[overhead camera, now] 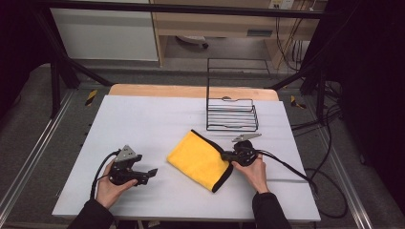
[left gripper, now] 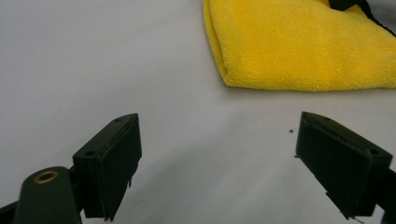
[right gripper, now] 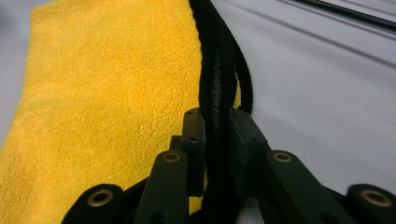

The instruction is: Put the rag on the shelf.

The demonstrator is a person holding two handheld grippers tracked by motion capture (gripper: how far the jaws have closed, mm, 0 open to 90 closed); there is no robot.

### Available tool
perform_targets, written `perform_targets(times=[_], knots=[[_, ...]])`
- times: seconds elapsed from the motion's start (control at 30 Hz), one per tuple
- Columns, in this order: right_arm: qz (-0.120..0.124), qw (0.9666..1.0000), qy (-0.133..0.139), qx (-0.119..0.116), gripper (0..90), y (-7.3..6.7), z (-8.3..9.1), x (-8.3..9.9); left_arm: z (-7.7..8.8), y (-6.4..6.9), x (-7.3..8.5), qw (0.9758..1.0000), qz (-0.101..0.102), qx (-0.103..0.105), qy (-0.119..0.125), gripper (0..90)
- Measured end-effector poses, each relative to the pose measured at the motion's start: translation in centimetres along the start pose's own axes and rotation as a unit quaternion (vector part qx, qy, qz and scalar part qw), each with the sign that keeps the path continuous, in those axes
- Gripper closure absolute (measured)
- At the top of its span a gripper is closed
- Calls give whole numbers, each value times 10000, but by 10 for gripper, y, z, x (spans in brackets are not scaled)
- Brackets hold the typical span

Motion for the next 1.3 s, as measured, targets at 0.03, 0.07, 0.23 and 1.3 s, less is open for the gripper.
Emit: perform_targets(times=[0.03, 0.07, 0.23, 1.3], knots=[[-16, 10000, -5, -7, 787, 0, 1, 0, 0, -1, 0, 10000, 2, -7, -2, 143], [-56, 10000, -41, -19, 790, -1, 2, 1, 0, -1, 0, 10000, 2, -7, -2, 143], [-372, 9992, -119, -23, 792, -8, 7, 7, 3, -5, 1, 10000, 74, -47, 27, 145], [137, 9983, 423, 364, 452, -17, 23, 23, -61, 124, -16, 9980, 197, 322, -512, 225]])
Point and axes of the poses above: each handheld gripper's, and its own axes: z roughly backward along the jaws, x roughly out of its underside, y roughly to its right, the point moved 9 cm from there along -z, roughly forward along the jaws, and after that the axes turned 1 degree about -z, right-handed, at the moved point
